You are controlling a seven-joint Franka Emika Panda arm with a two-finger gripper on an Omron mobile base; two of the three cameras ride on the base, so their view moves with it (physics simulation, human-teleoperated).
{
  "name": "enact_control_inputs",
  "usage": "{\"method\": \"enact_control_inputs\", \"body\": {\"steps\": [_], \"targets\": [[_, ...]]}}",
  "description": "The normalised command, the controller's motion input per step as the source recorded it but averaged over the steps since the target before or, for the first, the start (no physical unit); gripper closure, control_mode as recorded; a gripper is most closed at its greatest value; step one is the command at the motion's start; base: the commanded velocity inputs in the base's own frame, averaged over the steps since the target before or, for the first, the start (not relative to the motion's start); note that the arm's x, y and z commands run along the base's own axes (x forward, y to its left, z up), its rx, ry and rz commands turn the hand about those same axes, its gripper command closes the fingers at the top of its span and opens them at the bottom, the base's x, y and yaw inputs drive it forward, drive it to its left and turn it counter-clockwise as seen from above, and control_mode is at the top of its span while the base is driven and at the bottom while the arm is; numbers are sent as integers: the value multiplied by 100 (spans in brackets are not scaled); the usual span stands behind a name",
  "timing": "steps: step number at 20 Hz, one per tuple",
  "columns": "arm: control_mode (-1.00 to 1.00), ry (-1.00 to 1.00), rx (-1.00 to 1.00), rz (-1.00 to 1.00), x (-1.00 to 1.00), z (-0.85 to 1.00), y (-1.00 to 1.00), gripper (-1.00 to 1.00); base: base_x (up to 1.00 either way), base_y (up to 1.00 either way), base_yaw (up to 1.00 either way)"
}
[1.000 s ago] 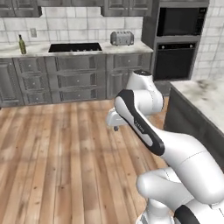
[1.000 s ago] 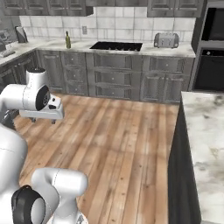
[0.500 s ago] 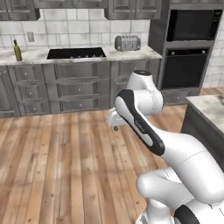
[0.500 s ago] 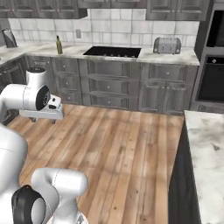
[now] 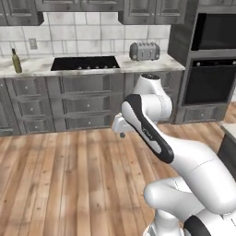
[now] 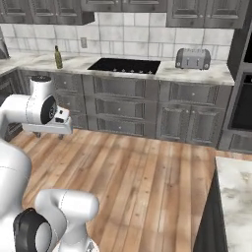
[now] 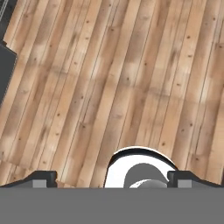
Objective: There is a wine glass and glass cup on the dining counter. Place the wine bottle next to the wine glass and the juice bottle next to the glass cup.
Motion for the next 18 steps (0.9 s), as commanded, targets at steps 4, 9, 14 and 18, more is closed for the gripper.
{"method": "enact_control_inputs", "body": {"steps": [4, 9, 14, 18], "targets": [[100, 0, 0, 0, 0, 0, 0, -100, 94, 24, 2], [100, 0, 0, 0, 0, 0, 0, -100, 93, 36, 0], [100, 0, 0, 0, 0, 0, 0, -100, 86, 45, -2], [100, 0, 0, 0, 0, 0, 0, -100, 71, 59, -3]]}}
